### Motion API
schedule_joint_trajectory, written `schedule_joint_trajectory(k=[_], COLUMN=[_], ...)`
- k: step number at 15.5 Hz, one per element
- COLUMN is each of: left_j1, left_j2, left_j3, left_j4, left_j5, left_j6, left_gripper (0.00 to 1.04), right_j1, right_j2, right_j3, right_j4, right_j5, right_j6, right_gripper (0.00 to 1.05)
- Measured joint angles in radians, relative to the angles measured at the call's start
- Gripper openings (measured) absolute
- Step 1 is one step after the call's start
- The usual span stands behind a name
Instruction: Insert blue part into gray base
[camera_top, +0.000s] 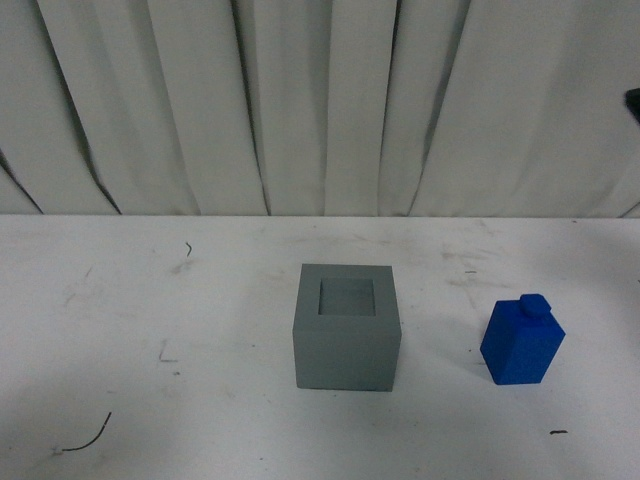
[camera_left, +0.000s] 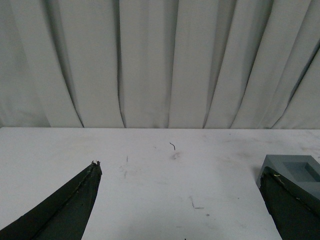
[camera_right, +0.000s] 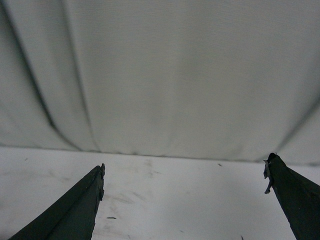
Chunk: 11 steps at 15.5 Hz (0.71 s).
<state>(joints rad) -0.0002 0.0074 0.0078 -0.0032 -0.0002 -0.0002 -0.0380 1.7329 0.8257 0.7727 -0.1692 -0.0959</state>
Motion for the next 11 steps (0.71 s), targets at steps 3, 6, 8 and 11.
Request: schedule_joint_trajectory(k=[3, 6, 8, 11], left_j1=[0.0, 0.0, 0.0, 0.0], left_j2=[0.0, 0.0, 0.0, 0.0], left_j3=[0.0, 0.0, 0.0, 0.0], left_j4=[0.0, 0.0, 0.0, 0.0], left_j5=[0.0, 0.0, 0.0, 0.0], left_j6=[0.0, 0.0, 0.0, 0.0], left_gripper=[0.98, 0.98, 0.98, 0.98], right_j1=[0.026, 0.006, 0.016, 0.078], right_j2=[0.04, 0.08, 0.296, 0.46], right_j3=[0.072, 0.261, 0.573, 0.74], right_j4=[-0.09, -0.598, -1.347, -1.514], right_j5=[-0.222, -0.633, -0.575, -0.432], right_j6=[-0.198, -0.719, -1.339, -1.523], right_gripper=[0.98, 0.98, 0.98, 0.98])
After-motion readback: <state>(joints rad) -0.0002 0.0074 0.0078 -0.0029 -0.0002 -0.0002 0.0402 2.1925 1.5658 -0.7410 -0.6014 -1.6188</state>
